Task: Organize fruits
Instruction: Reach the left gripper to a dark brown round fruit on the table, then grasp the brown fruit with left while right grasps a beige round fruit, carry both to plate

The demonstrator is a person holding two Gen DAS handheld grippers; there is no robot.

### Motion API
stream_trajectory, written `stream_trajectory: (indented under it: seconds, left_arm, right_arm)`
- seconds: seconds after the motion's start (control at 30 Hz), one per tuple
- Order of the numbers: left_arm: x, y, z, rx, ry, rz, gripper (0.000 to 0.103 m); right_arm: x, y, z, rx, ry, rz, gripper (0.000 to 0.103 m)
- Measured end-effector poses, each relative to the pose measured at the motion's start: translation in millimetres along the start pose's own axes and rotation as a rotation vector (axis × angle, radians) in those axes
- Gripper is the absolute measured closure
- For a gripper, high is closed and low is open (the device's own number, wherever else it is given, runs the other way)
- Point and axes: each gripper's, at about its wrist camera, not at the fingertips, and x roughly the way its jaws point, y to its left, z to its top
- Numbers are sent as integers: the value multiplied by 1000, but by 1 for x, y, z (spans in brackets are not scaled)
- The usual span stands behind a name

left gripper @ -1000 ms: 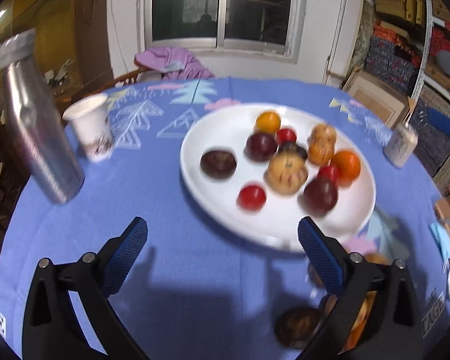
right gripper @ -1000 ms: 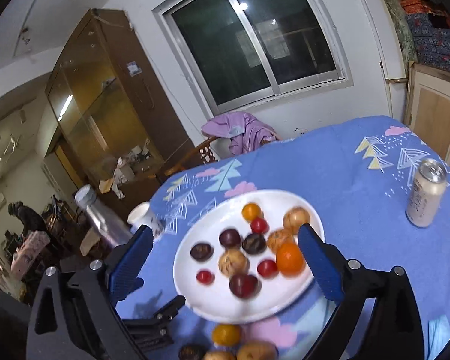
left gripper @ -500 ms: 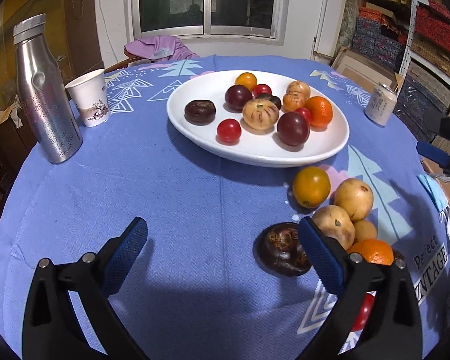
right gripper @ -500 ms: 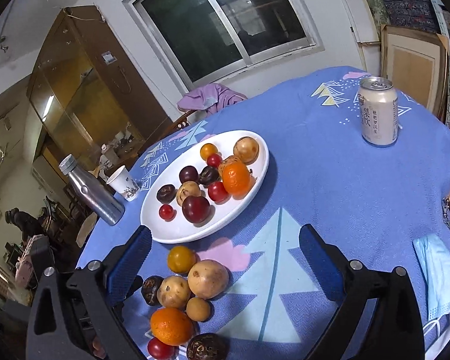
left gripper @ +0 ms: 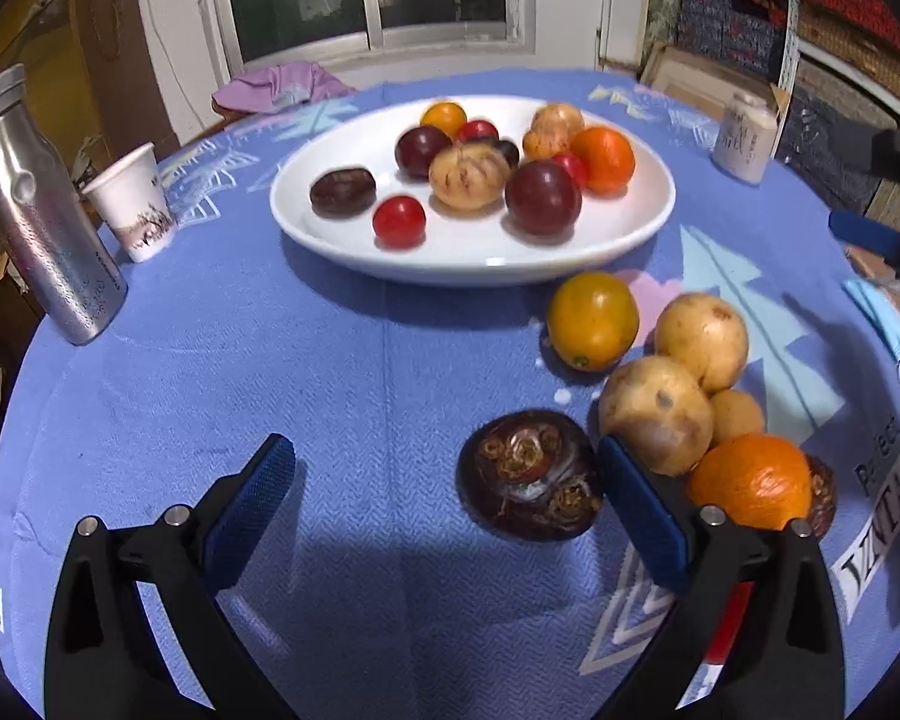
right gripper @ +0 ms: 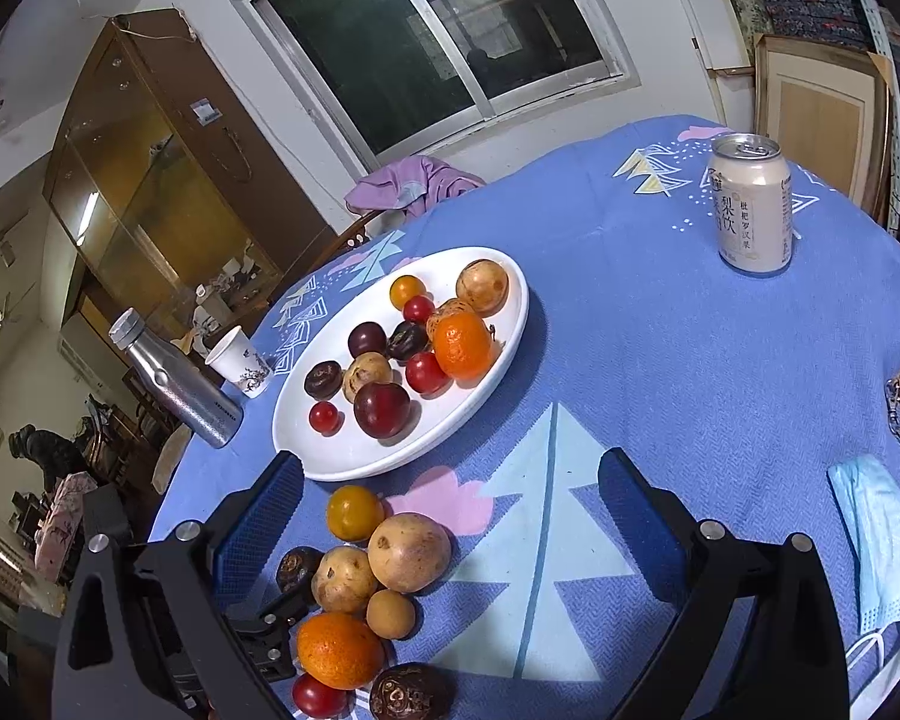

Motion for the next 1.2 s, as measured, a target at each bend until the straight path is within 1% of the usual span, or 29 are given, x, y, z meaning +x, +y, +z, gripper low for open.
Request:
stream_trajectory:
  seconds: [0.03, 0.07, 0.1, 0.17, 0.2, 0.23, 0.3, 0.37, 0.43, 0.5, 0.6, 0.67, 0.7, 0.73, 0.77, 0.83, 0.97, 1.03, 1.07, 1.1, 1.17, 1.2]
  left_arm:
    - [3, 0, -1, 9, 17, 7, 4]
    - [1, 1, -2, 18, 16, 16, 4]
    - [-1, 2, -3, 33, 7, 50, 4]
    - [-6, 8, -4, 69, -33, 208, 4]
    - [-8, 14, -3, 67, -49, 261, 4]
    - [-10, 22, -2, 47, -57, 281, 4]
    - [-13, 42, -1, -33, -54, 255, 4]
    - [-15, 55, -1, -99, -57, 188, 4]
    - [-14, 57, -1, -117, -54, 136, 4]
    - [-10, 54, -1, -111, -39, 113, 4]
    - [0, 55, -2, -136, 5, 55, 4]
    - [2, 53, -5, -142, 12, 54, 4]
    - [3, 52, -5, -145, 9, 52, 4]
    - [2, 52, -5, -146, 7, 51, 4]
    - [2, 52, -5, -148, 3, 52, 4]
    - [1, 52, -5, -149, -2, 47, 4]
    - [0, 51, -4, -151, -9, 35, 4]
    - [-1, 51, -3, -151, -12, 28, 6]
    - [-1, 50, -3, -151, -12, 22, 10]
    - [0, 50, -3, -153, -8, 15, 19]
    - [4, 51, -4, -159, 11, -4, 26]
    - [4, 50, -4, -158, 9, -1, 27]
  right_arm:
    - [0, 0, 0, 0, 0, -1, 3]
    - [0, 0, 0, -1, 0, -1, 3]
    - [-1, 0, 0, 0, -1, 0, 3]
    - [-1, -1, 1, 5, -6, 5, 3]
    - [-1, -1, 2, 7, -7, 8, 3]
    - [-1, -1, 2, 7, -6, 10, 3]
    - [-1, -1, 2, 6, -5, 14, 3]
    - [0, 0, 1, -1, -1, 17, 3]
    - [0, 1, 1, -8, 2, 24, 3]
    - [1, 2, -1, -8, 11, 40, 3]
    - [10, 4, -4, 1, 63, 103, 4]
    - [17, 10, -9, -23, 105, 130, 4]
    - [21, 14, -11, -37, 122, 137, 7]
    - [23, 17, -14, -48, 138, 138, 14]
    - [28, 20, -17, -60, 160, 138, 17]
    - [35, 22, -21, -65, 197, 139, 26]
    - [48, 21, -28, -52, 251, 136, 36]
    - [52, 20, -30, -49, 267, 137, 42]
    - [54, 21, -32, -51, 274, 132, 42]
    - [56, 21, -33, -50, 278, 130, 42]
    - [61, 21, -36, -43, 287, 123, 43]
    - [63, 22, -37, -43, 291, 119, 43]
